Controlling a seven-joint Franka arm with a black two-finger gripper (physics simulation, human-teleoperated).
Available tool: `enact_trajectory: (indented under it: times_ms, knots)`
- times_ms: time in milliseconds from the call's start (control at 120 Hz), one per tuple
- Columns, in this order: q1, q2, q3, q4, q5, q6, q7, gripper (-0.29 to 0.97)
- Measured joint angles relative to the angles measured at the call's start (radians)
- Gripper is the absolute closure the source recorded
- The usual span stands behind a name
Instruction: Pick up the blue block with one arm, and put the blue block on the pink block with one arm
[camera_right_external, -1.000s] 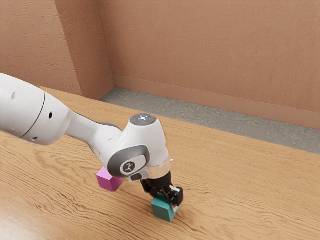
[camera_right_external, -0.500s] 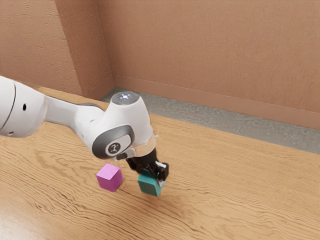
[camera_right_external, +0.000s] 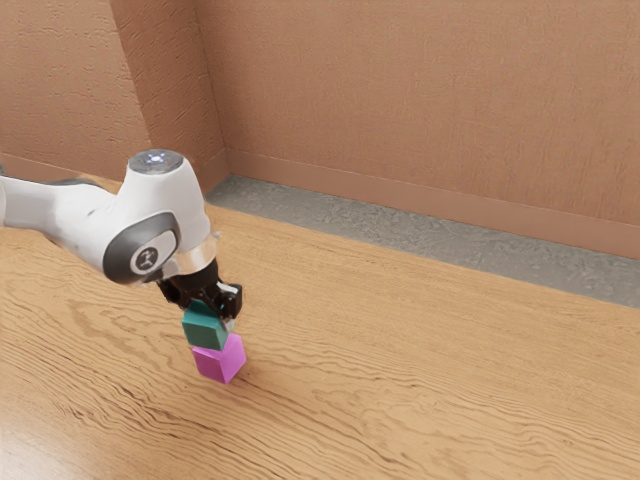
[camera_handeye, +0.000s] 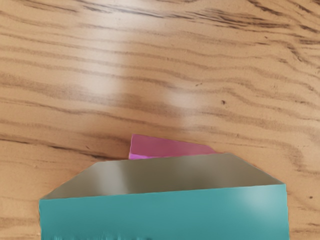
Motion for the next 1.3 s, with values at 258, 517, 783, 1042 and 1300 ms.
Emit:
enact_trajectory:
  times_ms: [258, 517, 783, 1042, 1300]
  knots:
    - [-0.012, -0.012, 0.009, -0.009, 0.0, -0.021, 0.084, 0.32]
    - [-0.012, -0.024, 0.015, -0.017, 0.002, -0.065, 0.084, 0.29]
    - [-0.01, 0.016, 0.037, 0.018, 0.005, -0.062, 0.084, 0.29]
    - [-0.019, 0.064, 0.054, 0.041, 0.005, -0.044, 0.084, 0.29]
    - [-0.001, 0.077, 0.057, 0.05, 0.004, -0.029, 0.084, 0.3]
